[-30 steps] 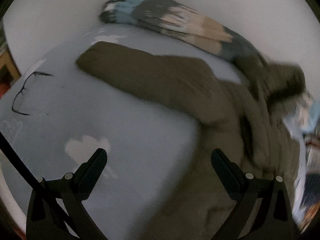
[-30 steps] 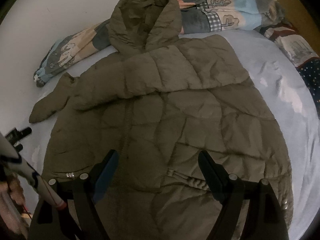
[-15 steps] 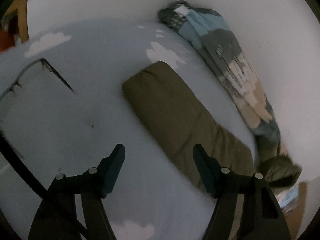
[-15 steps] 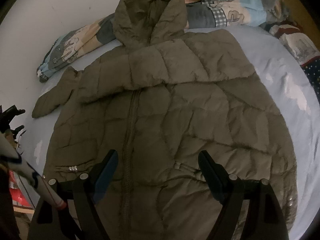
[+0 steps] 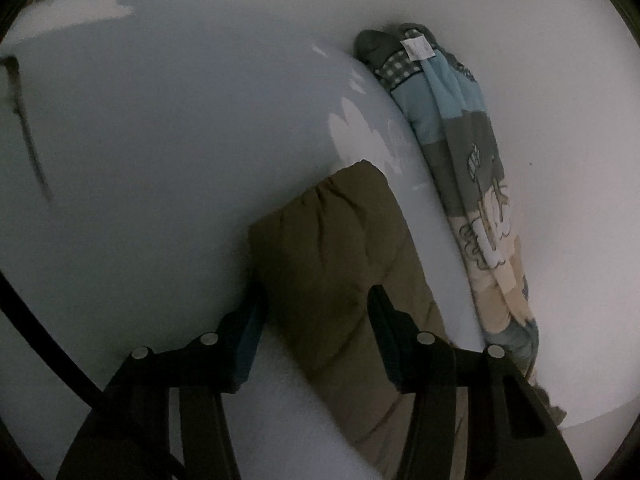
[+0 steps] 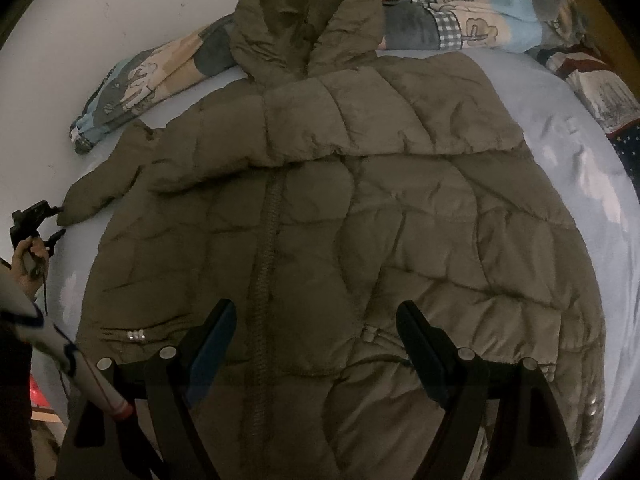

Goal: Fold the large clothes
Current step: 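Grasp the other sleeve cuff with the left gripper and lift it, then fold the held sleeve across the jacket body with the left gripper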

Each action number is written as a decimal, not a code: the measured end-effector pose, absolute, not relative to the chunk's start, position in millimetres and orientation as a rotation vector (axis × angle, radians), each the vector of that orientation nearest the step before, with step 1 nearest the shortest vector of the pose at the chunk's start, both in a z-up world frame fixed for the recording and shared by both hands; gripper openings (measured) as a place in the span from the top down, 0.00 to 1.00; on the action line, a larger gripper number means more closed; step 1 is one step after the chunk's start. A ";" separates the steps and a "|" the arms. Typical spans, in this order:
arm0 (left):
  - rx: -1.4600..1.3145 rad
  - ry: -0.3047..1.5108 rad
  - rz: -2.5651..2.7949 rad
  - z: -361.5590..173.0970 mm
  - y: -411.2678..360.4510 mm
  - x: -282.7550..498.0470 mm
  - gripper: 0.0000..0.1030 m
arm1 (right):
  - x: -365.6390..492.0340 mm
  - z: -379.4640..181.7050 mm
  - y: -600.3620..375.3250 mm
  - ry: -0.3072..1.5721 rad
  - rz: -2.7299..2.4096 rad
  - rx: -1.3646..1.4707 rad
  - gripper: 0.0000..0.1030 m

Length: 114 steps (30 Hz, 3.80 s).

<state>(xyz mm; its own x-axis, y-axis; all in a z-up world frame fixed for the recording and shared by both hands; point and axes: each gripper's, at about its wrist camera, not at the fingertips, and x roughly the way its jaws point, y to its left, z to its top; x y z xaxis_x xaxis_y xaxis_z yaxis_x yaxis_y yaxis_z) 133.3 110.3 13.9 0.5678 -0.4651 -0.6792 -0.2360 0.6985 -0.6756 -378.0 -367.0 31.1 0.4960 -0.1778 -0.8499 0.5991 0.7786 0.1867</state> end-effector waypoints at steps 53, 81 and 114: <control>-0.089 0.880 -0.736 254.2 -352.9 -238.2 0.86 | -564.5 119.6 -498.8 0.495 -0.820 0.878 0.16; 0.146 0.958 -0.619 156.2 -378.6 -256.9 0.36 | -576.3 114.4 -507.6 0.473 -0.792 0.978 0.16; 0.324 1.057 -0.633 105.6 -400.7 -271.4 0.30 | -556.1 101.5 -504.8 0.541 -0.795 0.967 0.16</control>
